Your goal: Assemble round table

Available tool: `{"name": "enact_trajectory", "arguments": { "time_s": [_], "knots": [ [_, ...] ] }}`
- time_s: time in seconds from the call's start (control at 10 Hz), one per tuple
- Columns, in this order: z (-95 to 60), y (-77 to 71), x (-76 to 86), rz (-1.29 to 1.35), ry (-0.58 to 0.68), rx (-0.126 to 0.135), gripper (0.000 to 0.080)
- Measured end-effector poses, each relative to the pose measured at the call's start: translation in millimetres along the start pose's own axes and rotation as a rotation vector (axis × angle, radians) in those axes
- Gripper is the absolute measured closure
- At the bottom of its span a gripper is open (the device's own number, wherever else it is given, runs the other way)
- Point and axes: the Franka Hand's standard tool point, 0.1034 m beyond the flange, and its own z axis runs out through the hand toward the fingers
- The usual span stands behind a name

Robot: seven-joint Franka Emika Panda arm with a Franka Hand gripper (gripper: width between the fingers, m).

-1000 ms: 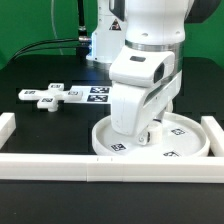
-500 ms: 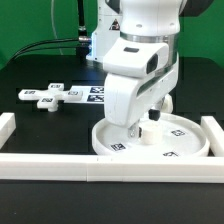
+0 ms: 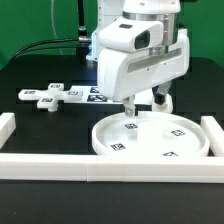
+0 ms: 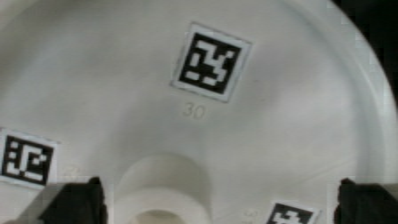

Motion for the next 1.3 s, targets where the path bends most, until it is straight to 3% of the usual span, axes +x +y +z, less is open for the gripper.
{"name": "enact_trajectory", "arguments": {
  "time_s": [0.2,0.6,0.8,1.0,1.3],
  "knots": [
    [-7.4,-11.6,1.3,-0.009,0.002,-0.004,0.0151],
    [-3.5,-11.0,-0.9,0.017,-0.001,0.001,0.0151],
    [-0.2,-11.0,-16.6,0.233,0.037,-0.006,0.0151],
    [1.8,-27.1,-20.8,0.551,0.028,0.021,0.0151],
    [3.3,-30.7,-18.6,0.708,0.031,0.045,0.0151]
  ]
}}
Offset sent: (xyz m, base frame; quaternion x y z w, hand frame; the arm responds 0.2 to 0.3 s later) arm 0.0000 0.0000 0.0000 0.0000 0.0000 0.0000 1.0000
